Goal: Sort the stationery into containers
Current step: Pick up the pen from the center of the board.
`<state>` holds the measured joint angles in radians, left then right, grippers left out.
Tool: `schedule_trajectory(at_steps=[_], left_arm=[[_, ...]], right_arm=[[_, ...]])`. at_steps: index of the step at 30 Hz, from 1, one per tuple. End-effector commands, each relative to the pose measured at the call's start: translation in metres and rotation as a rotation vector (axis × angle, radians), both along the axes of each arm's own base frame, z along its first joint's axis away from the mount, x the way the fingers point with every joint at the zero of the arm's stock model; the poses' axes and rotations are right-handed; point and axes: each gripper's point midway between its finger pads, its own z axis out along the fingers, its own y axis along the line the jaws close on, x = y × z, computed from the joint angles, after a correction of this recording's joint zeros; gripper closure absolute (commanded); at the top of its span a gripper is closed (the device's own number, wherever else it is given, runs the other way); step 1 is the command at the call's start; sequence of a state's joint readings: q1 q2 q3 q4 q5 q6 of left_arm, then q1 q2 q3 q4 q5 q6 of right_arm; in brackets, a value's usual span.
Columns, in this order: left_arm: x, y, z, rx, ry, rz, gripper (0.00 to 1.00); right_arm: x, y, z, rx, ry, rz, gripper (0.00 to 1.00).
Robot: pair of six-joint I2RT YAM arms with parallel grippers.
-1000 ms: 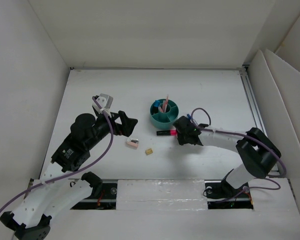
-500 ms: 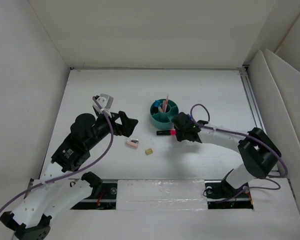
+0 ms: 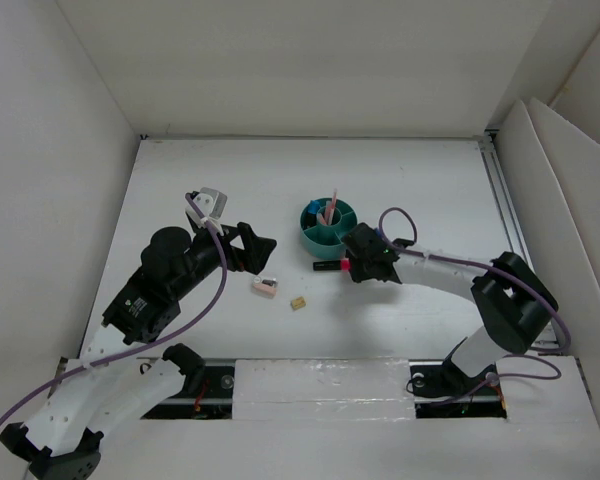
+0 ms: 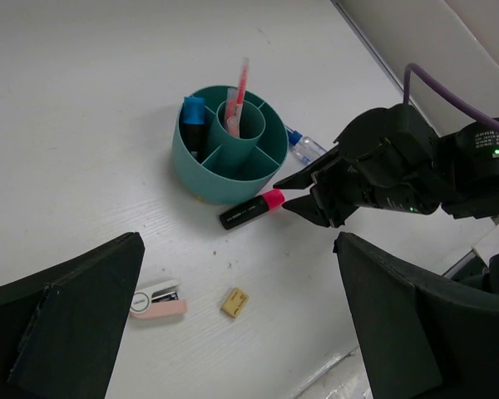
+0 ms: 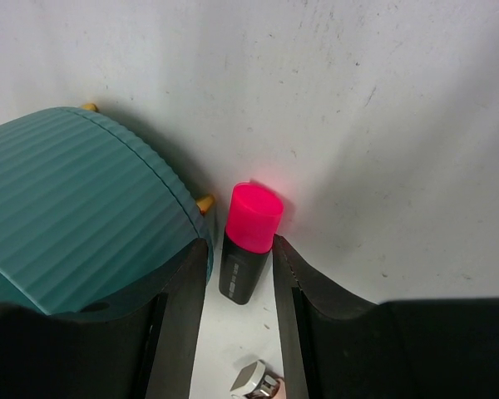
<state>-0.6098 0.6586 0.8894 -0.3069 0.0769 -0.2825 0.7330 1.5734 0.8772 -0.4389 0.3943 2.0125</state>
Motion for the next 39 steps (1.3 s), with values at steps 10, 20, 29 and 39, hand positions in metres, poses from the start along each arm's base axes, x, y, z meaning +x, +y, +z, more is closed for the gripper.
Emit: schedule_trajectory(at_steps=[10,20,29,39], left_arm=[[-0.001,-0.004,0.005,-0.021,-0.012,-0.016,0.00],[0.001,-0.001,0.004,-0.018,-0.015,0.002,0.00],[0.001,-0.001,0.004,-0.018,-0.015,0.002,0.00],[0.000,0.000,0.007,-0.023,-0.022,0.002,0.00]], right_arm=[[0.002,-0.014,-0.007,0.061,0.064,-0.156,0.57],[0.006,-0.004,-0.019,0.078,0.104,-0.150,0.57],[0.006,-0.003,-0.025,0.094,0.155,-0.155,0.57],[-0.003,0.000,-0.037,0.113,0.227,-0.145,0.57]])
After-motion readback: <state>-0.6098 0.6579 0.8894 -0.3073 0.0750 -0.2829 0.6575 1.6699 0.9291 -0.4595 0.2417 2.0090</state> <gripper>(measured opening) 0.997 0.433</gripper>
